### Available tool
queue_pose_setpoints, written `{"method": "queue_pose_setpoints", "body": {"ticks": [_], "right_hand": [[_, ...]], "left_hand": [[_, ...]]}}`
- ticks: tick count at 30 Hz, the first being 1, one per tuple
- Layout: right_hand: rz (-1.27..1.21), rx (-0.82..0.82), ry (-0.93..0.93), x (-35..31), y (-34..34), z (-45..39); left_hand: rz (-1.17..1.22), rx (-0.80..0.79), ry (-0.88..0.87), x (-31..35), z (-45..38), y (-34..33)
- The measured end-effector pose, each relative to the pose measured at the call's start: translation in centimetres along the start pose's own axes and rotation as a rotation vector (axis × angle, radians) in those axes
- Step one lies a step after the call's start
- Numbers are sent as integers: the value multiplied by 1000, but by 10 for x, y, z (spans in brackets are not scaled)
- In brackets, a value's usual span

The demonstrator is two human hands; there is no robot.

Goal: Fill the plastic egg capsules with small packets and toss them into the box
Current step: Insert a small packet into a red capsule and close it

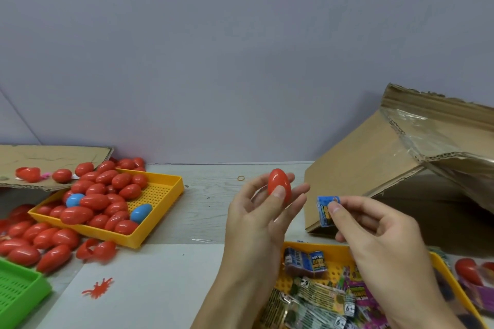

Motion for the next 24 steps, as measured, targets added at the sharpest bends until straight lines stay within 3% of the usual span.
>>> {"method": "queue_pose_setpoints", "body": {"ticks": [7,14,20,24], "right_hand": [[7,3,-5,-1,0,0],[-1,13,-20,0,0,0],[-21,16,-32,2,0,0],[-71,24,-52,5,1,0]], "left_hand": [[259,-155,221,-3,5,-5],[323,-168,282,-7,2,-2],[250,-147,259,-7,0,-1],[2,-50,180,-9,-4,4]]}}
Point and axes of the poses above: each hand's wrist, its own z-axis away from the middle knuckle, its own y-axis out of the back of the hand, x = y × z, the point moved 6 cm from there along -z, towards the middle knuckle, and after that the axes turned 13 degrees about y, right-handed, at the moved point
